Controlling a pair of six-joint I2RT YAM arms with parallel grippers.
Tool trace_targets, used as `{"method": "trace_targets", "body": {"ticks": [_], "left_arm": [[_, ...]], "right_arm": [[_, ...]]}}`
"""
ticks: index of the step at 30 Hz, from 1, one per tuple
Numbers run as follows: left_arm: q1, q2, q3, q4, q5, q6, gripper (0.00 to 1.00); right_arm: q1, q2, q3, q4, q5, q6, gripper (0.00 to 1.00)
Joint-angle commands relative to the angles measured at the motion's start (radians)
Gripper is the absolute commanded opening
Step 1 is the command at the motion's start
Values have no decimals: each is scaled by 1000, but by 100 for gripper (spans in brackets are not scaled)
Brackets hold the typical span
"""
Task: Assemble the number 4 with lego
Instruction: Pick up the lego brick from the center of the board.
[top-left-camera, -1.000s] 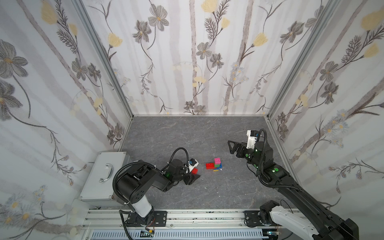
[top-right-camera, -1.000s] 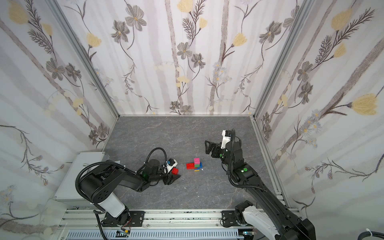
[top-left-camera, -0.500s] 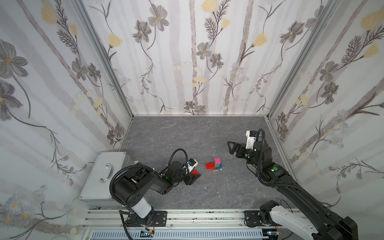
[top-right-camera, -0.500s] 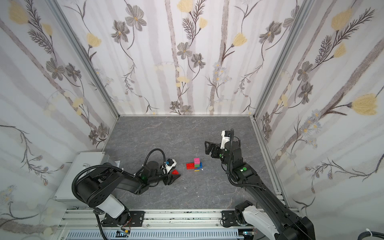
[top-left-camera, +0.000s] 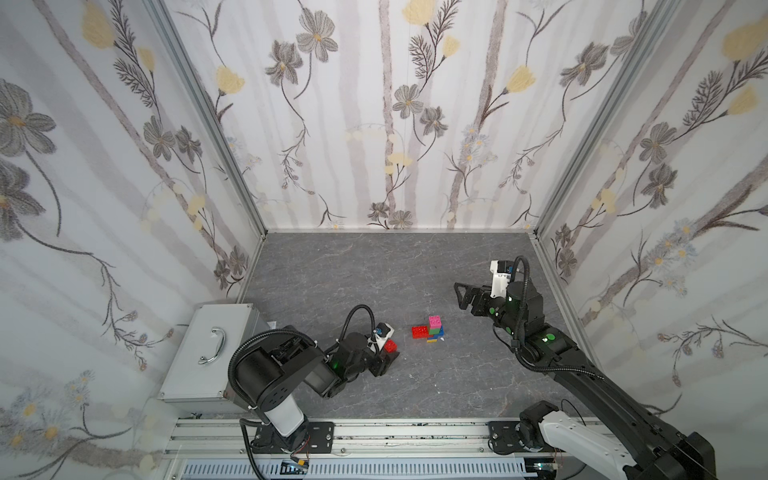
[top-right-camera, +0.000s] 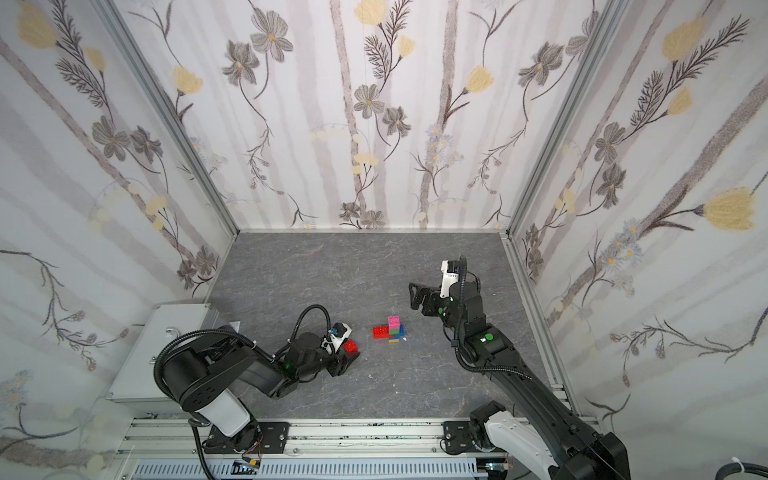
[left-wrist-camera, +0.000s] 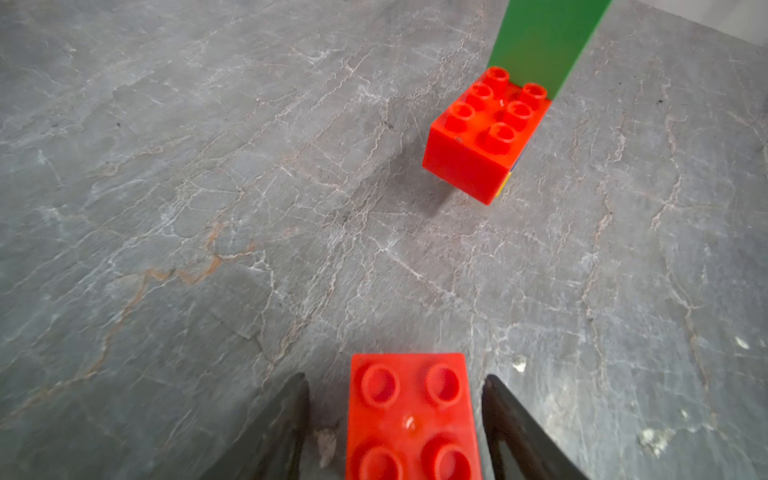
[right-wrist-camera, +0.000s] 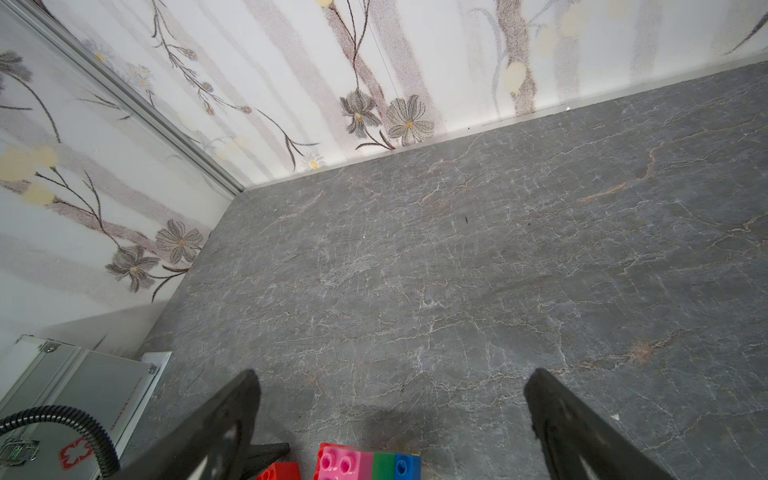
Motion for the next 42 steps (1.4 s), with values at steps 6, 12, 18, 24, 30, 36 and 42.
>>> {"method": "trace_targets", "body": {"ticks": [6,12,18,24,30,36,42], "left_arm": [[-2,140,-48,330,-26,-62,62],[-7,141,-82,347,-30,-52,60],[-12,115,-87,347,-34,-47,59],[-11,88,-99,347,-36,-40,57],[-12,98,-94,346,-36,-38,51],[-13,129,-74,347,-24,-37,53],[-13,128,-71,348,-25,-36,45]], "right_arm": [[1,-11,0,21,2,-36,100],[0,-5,8,20,3,-37,100],[0,1,4,21,-1,-23,100],[1,-5,1,19,-1,-20,100],[0,-10,-6,17,-3,-11,100],[1,-20,-13,18,-3,-6,100],[1,-27,-23,18,-3,-2,100]]}}
